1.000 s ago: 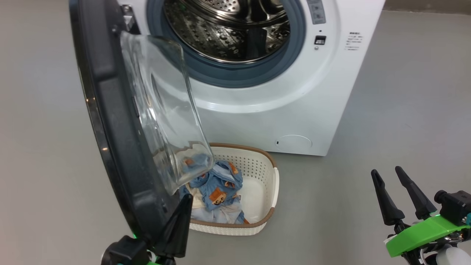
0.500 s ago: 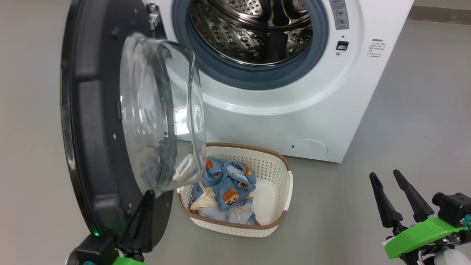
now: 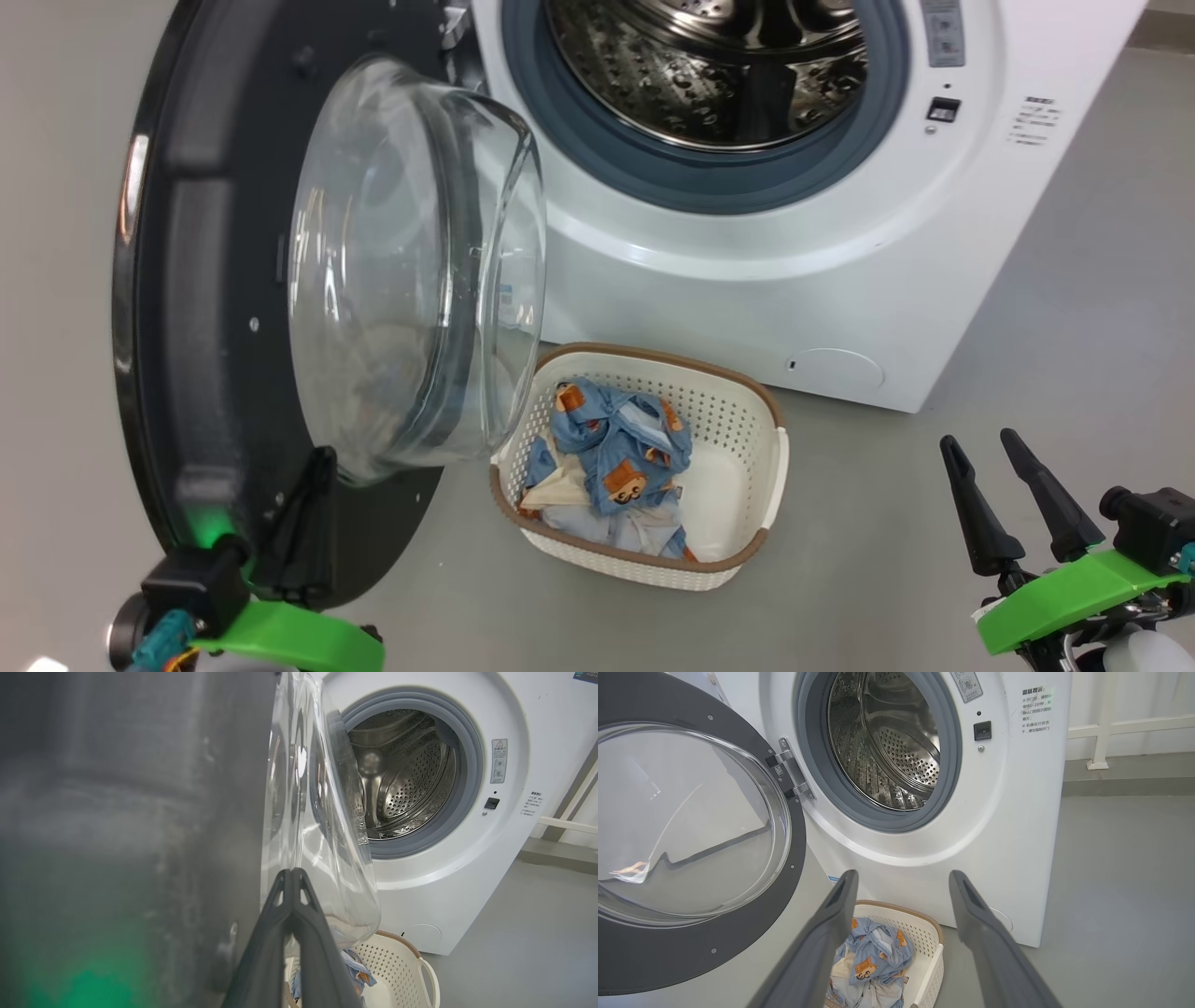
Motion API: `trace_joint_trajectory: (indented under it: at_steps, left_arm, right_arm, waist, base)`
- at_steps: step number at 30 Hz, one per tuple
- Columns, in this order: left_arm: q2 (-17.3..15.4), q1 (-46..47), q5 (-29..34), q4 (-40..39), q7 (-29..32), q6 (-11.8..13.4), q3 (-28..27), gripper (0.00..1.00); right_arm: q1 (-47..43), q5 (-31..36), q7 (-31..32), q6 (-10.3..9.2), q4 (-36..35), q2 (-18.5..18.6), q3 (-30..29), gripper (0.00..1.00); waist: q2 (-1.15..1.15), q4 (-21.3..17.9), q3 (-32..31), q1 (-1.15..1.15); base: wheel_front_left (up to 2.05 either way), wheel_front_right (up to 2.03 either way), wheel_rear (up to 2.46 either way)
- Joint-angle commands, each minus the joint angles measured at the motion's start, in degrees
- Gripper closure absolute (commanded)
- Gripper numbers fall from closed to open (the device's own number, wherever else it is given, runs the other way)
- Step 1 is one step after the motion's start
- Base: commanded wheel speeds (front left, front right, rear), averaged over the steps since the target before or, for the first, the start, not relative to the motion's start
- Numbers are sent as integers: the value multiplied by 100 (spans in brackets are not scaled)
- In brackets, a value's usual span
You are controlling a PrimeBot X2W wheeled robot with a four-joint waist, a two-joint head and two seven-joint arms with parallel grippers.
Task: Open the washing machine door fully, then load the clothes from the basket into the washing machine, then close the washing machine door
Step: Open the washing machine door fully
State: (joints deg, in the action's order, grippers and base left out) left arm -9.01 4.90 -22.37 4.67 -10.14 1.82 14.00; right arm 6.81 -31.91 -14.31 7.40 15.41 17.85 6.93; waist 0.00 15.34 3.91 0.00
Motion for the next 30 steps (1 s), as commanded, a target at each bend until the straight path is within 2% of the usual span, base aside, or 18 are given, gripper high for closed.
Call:
trace_joint_trajectory:
  at_steps: [1, 11, 16, 30]
  left_arm:
    - [-218, 319, -26, -48, 30, 68, -329, 100]
    - [-545, 620, -168, 345, 183, 40, -596, 100]
    - [-672, 998, -390, 775, 269, -161, -702, 100]
    - [-905, 2133, -556, 2153, 268, -465, -772, 100]
  right_arm:
    - [106, 27, -69, 9, -156, 73, 118, 0]
    - [181, 53, -69, 9, -197, 72, 92, 0]
    - [217, 44, -69, 9, -206, 53, 45, 0]
    - [324, 99, -69, 9, -260, 73, -48, 0]
  waist:
    - [0, 120, 60, 0]
    - [0, 371, 246, 0]
    - [0, 591, 349, 0]
    - [0, 987, 563, 0]
  base:
    - [0, 0, 0]
    - [0, 0, 0]
    - [0, 0, 0]
    - [0, 0, 0]
